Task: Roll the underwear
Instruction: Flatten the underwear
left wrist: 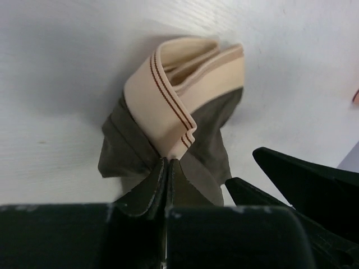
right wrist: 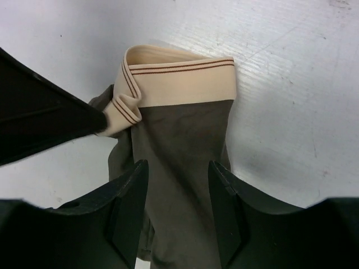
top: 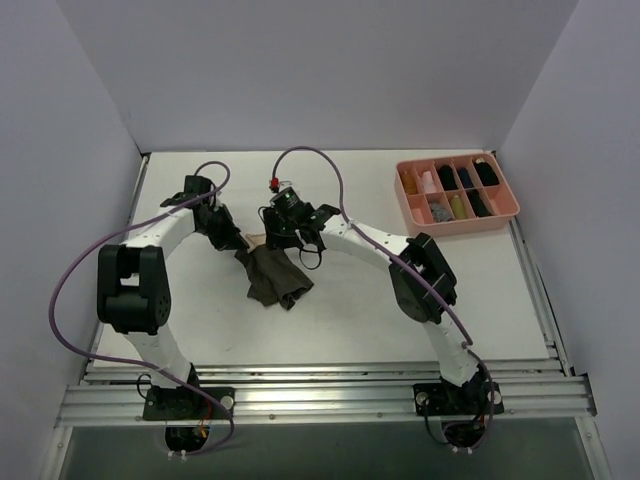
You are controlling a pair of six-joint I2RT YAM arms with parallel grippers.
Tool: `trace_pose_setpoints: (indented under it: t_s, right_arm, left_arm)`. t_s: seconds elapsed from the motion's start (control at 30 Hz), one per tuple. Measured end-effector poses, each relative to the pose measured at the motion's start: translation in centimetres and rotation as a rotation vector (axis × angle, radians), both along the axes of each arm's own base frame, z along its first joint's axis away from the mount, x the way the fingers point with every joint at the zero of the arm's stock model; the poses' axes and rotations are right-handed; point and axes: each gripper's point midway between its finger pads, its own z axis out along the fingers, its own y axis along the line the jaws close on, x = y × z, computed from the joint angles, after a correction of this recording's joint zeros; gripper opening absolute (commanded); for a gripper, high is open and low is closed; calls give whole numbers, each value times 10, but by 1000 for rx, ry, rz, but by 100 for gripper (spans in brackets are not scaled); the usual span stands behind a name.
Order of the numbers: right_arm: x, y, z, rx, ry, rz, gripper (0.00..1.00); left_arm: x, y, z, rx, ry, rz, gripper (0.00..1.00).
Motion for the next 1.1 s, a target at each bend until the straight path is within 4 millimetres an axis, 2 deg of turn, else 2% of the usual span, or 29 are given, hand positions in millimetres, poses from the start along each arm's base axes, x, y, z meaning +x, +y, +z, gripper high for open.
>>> trace_pose_setpoints:
  t_s: [0.13,0.33,0.53,0.67,0.83,0.93,0.97,1.03,1.07,1.1]
  right_arm:
    - [9,12,-4,20,-16,15,42]
    - [19,30,8,53,-67,47,43]
    - [28,56,12,71,-115,80,43]
    - [27,66,-2,41,-130,81,46]
    - [21,66,-21,-53,-145,59,45]
    - [25,69,-23,-91,-177,40,40]
    - [26,70,-25,-102,-186,35,31]
    - [27,67,-30,-133,-194,26,19]
    - [27,65,-32,-147,-197,20,4]
    - [27,63,-34,-160,-201,18,0]
  left_arm:
    - [12,35,0,-1,4,120,2]
    - [27,66,6,-71,-9,235,2]
    - [30,67,-8,-104,20,240,2]
    - [28,65,-18,-116,50,235,2]
    - [27,64,-20,-123,56,231,2]
    - [28,64,-20,-124,53,227,2]
    - [27,63,-20,-125,54,226,2]
    - [27,63,-21,-128,56,224,2]
    - [26,62,-21,-130,58,222,2]
    - [25,62,-21,-130,59,220,2]
